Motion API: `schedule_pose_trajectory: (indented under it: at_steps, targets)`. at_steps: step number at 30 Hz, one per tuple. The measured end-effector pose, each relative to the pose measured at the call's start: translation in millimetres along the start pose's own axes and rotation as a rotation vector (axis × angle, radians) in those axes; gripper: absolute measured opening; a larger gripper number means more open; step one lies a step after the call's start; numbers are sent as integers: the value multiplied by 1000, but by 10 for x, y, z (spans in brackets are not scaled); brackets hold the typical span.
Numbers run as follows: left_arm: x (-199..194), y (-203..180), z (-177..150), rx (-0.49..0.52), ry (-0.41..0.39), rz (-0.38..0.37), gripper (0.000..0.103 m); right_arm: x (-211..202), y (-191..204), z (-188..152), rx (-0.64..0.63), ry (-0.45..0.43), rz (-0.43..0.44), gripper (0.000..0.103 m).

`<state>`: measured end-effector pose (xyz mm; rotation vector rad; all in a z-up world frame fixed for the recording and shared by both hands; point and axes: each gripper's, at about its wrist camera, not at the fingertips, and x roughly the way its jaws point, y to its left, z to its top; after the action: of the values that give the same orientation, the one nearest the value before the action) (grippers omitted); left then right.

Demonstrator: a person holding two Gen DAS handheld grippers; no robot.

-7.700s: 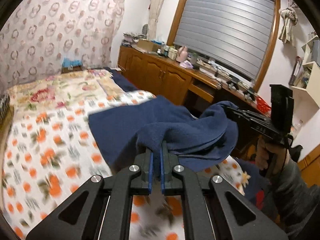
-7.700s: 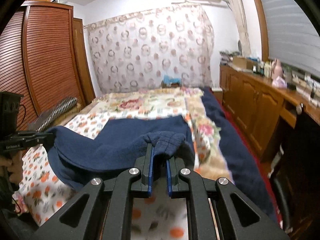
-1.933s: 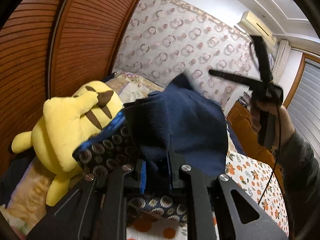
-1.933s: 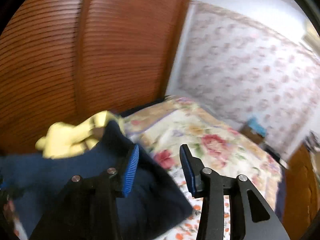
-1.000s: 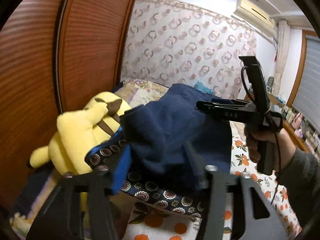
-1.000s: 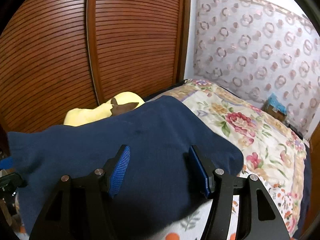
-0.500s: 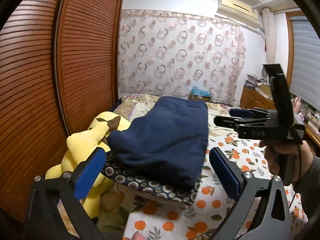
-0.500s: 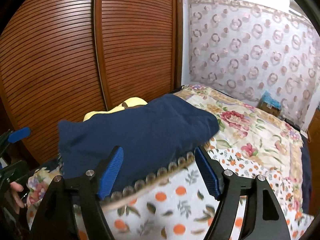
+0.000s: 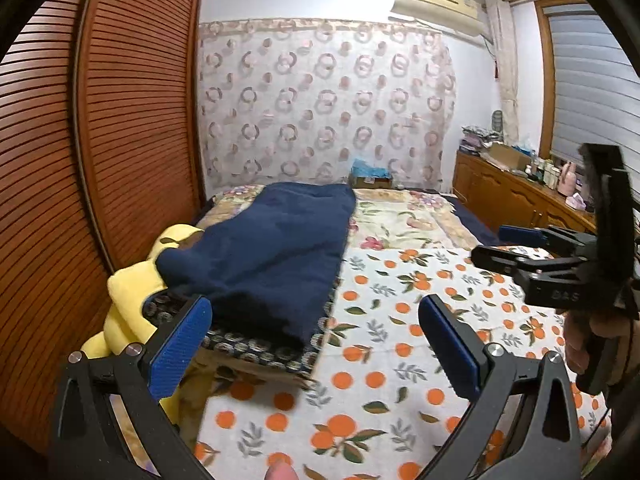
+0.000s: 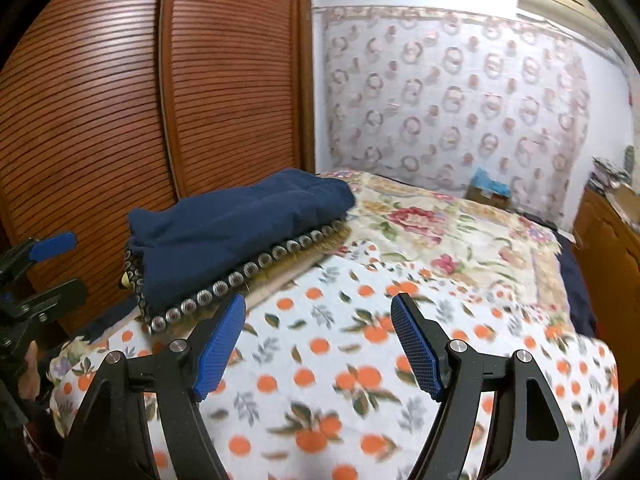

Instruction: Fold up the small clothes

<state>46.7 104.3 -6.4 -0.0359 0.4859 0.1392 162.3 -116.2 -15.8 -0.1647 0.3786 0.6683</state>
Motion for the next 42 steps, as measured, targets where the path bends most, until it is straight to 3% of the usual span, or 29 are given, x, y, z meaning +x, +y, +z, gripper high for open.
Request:
schedule_pose_trajectory:
  at_steps: [4,8,15,30,36,42]
  targets:
    - [-1,-189,-28,20,13,-12,103,-296,32,-129,17,-10,-63,77]
    - [-25,-418,-72,33,23,-78,103,-585,61,-270,46,-9,-110,79]
    - [-111,-770,-48,36,38,-146,103,-1090,73,-437,120,-21,-147,87]
    - [-551,-1197,389,82,-63,-183,103,-2072,183,-355,189,-179,-345,88]
    - [-713,-1179,479,78,-104,-169,103,-2277,319,-359,194,-213,-381,88]
    - [-726,-1175,470,80,-108,-160,103,-2107,271,-442,193,-216,-381,88]
